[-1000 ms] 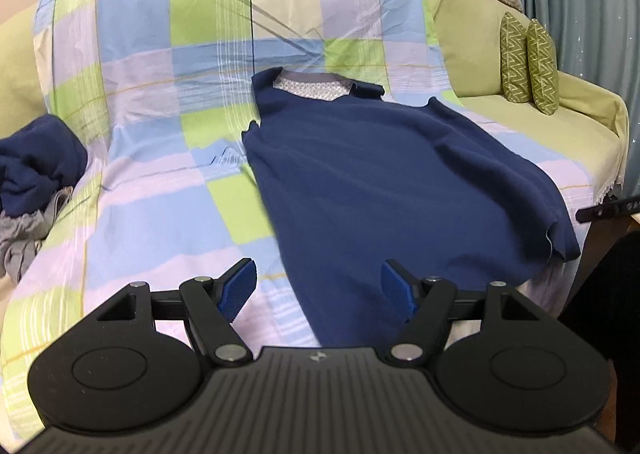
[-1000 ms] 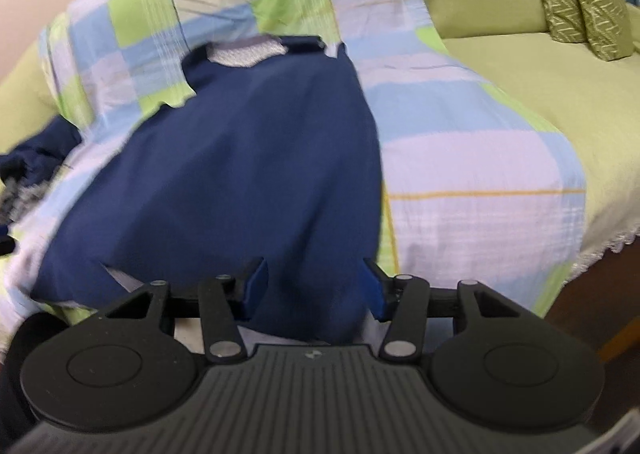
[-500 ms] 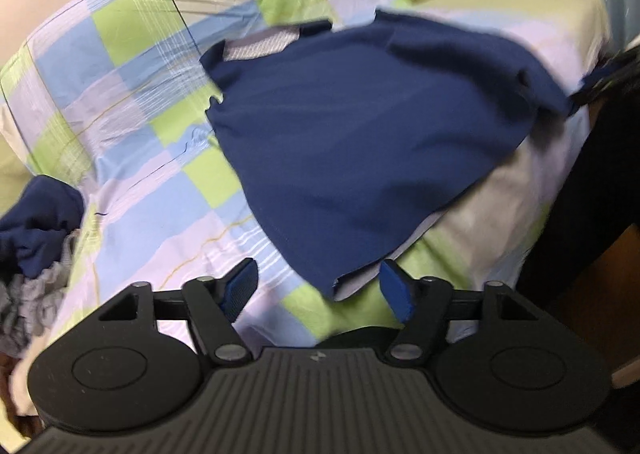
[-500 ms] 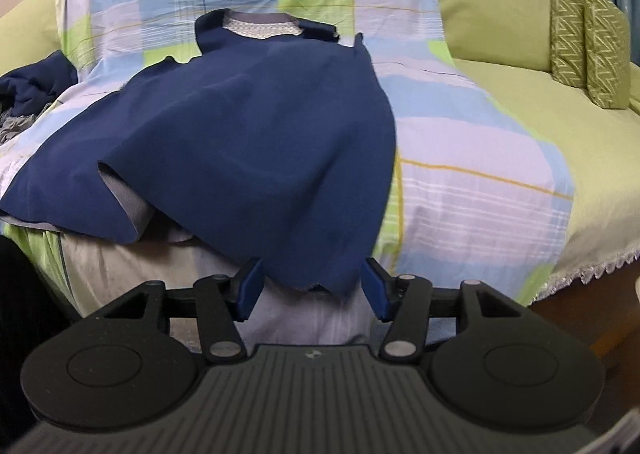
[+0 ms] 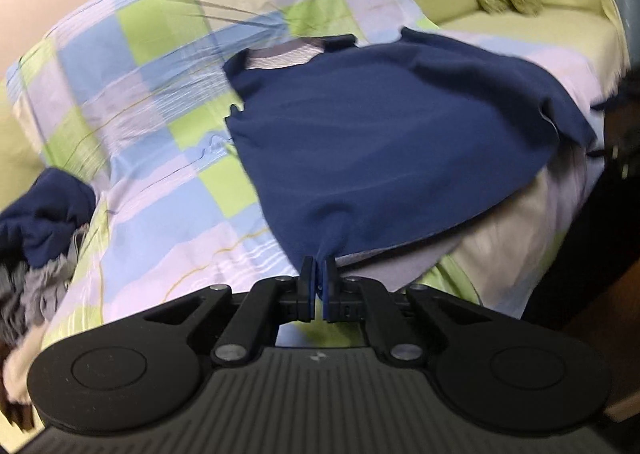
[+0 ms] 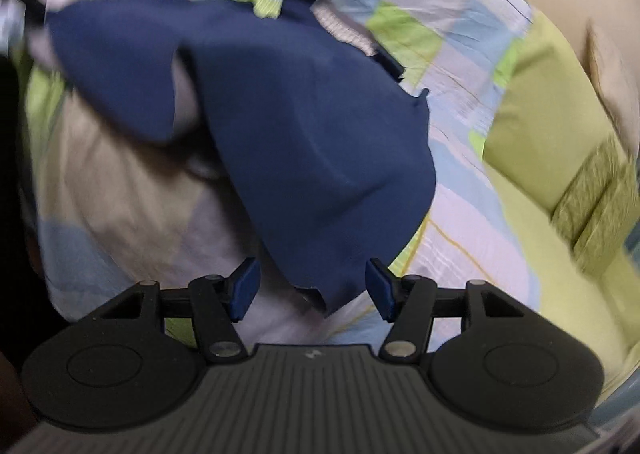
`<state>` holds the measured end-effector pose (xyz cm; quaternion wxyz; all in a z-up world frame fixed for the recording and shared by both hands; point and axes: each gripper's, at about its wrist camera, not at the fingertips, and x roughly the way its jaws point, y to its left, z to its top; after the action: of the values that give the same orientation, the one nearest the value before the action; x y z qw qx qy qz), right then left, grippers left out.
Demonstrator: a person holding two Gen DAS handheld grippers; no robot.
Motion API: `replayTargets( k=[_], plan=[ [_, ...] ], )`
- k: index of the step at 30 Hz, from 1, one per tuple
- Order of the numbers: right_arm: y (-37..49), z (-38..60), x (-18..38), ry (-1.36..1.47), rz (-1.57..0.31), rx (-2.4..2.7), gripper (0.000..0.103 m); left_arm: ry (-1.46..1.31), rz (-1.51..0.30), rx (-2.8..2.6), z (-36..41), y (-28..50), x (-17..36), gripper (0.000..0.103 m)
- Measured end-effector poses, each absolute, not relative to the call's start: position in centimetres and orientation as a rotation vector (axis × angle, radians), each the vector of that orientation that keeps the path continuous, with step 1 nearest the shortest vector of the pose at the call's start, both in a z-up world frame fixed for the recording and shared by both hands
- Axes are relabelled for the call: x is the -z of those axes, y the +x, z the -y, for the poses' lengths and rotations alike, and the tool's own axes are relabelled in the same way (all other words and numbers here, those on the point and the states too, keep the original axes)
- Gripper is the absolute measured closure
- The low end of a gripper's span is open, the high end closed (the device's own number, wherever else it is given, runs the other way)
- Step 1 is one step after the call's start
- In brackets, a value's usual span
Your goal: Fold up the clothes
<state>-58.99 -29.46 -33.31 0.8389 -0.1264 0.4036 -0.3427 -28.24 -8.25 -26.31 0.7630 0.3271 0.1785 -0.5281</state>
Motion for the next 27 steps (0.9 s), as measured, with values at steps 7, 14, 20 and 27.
replayTargets(
  k=[7,14,20,27],
  plan=[
    [-58.9,29.7,32.9,-0.4,-0.795,0.819,0.06,0.729,-0.394,1.142,8.4,-28.0,26.4,0.102],
    [-58.2,29.4,34.0,-0.5,-0.828,0.803,0.06,0.756,-0.396,1.146,9.0,-28.0,26.9,0.102],
    [-56.8,30.2,34.5,-0.539,-0.824,0.796,0.076,0.758,-0.397,1.144,9.1,-27.9,27.0,0.102],
    [-60.8,31.4,30.8,-0.558,-0.729,0.888,0.102,0.766,-0.39,1.15,9.0,-27.9,26.9,0.102]
  ],
)
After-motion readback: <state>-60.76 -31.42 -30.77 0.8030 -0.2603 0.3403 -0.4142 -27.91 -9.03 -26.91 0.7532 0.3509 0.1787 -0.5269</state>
